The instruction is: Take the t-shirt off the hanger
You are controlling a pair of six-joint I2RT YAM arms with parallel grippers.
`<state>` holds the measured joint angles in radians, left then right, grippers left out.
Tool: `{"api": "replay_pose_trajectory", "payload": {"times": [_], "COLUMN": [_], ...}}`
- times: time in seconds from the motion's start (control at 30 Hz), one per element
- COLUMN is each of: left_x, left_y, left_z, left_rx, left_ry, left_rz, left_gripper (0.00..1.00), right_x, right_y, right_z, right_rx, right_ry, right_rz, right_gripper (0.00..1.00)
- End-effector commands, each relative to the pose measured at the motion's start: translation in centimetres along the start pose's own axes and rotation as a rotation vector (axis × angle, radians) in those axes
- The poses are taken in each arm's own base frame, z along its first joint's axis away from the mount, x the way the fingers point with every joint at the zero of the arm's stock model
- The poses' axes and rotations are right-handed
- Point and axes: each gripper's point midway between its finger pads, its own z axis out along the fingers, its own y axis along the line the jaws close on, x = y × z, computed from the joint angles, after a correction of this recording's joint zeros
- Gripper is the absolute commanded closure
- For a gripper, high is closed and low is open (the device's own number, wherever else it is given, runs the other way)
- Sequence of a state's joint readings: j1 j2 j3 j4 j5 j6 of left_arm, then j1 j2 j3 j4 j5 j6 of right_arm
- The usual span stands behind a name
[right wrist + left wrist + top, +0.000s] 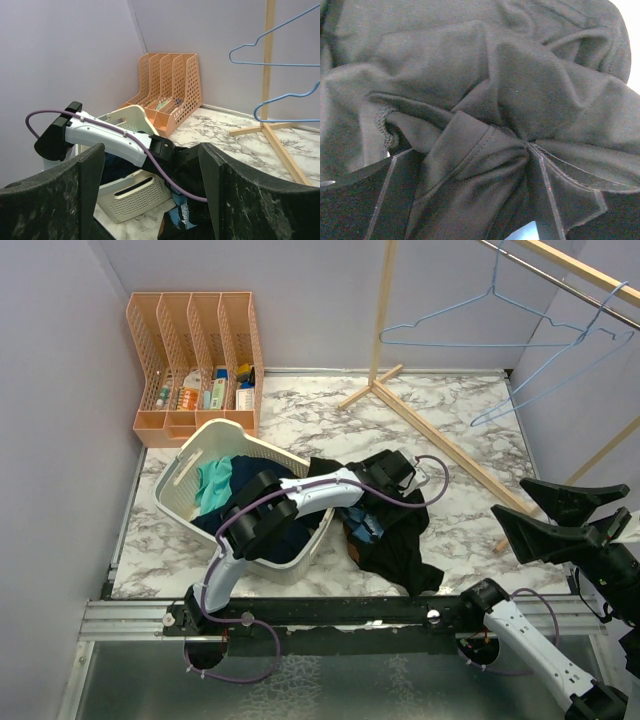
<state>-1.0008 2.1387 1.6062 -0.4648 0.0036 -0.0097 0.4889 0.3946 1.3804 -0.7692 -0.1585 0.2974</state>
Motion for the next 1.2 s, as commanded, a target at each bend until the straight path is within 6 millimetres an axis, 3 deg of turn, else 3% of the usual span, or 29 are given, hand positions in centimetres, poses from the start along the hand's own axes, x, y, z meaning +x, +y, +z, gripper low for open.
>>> {"api": "replay_pose_trajectory", "payload": {"times": [0.0, 0.13, 0.17, 0.3, 0.4, 0.57, 0.73, 0.83, 0.97, 1.17], "left_x": [2.1, 1.3, 0.8, -1.9, -4.8, -10.2, -13.3, -13.6, -12.7, -9.1], "left_y": [-1.4, -1.6, -1.4, -0.2, 1.0, 4.1, 7.5, 9.4, 11.2, 13.5], "left_z": [1.3, -0.2, -0.8, -4.4, -8.6, -18.2, -29.0, -35.2, -41.9, -49.5], "left_rx": [0.068, 0.079, 0.068, 0.007, -0.059, -0.212, -0.39, -0.511, -0.638, -0.832], "left_ry": [0.053, 0.032, 0.019, -0.058, -0.142, -0.327, -0.512, -0.601, -0.696, -0.808], "left_rz": [0.003, 0.012, 0.014, 0.025, 0.039, 0.039, 0.005, -0.021, -0.059, -0.132], "left_gripper": [0.3, 0.89, 1.0, 1.0, 1.0, 1.0, 1.0, 1.0, 1.0, 1.0], "right_x": [0.4, 0.6, 0.6, 0.5, 0.5, 1.3, 1.9, 2.0, 2.3, 3.0], "right_y": [-0.7, -1.0, -1.0, -1.1, -1.4, -1.7, -1.8, -1.9, -2.1, -2.3], "right_z": [-0.2, -0.2, -0.2, -0.2, -0.2, 0.3, 0.6, 0.8, 1.1, 1.8], "right_rx": [0.036, 0.047, 0.049, 0.056, 0.069, 0.077, 0.077, 0.079, 0.082, 0.084], "right_ry": [0.003, 0.004, 0.005, -0.002, -0.005, 0.016, 0.029, 0.031, 0.036, 0.058], "right_rz": [-0.019, -0.019, -0.016, -0.015, -0.014, -0.008, -0.002, -0.001, -0.001, 0.006], "right_gripper": [0.24, 0.24, 0.24, 0.24, 0.24, 0.23, 0.23, 0.23, 0.23, 0.23]}}
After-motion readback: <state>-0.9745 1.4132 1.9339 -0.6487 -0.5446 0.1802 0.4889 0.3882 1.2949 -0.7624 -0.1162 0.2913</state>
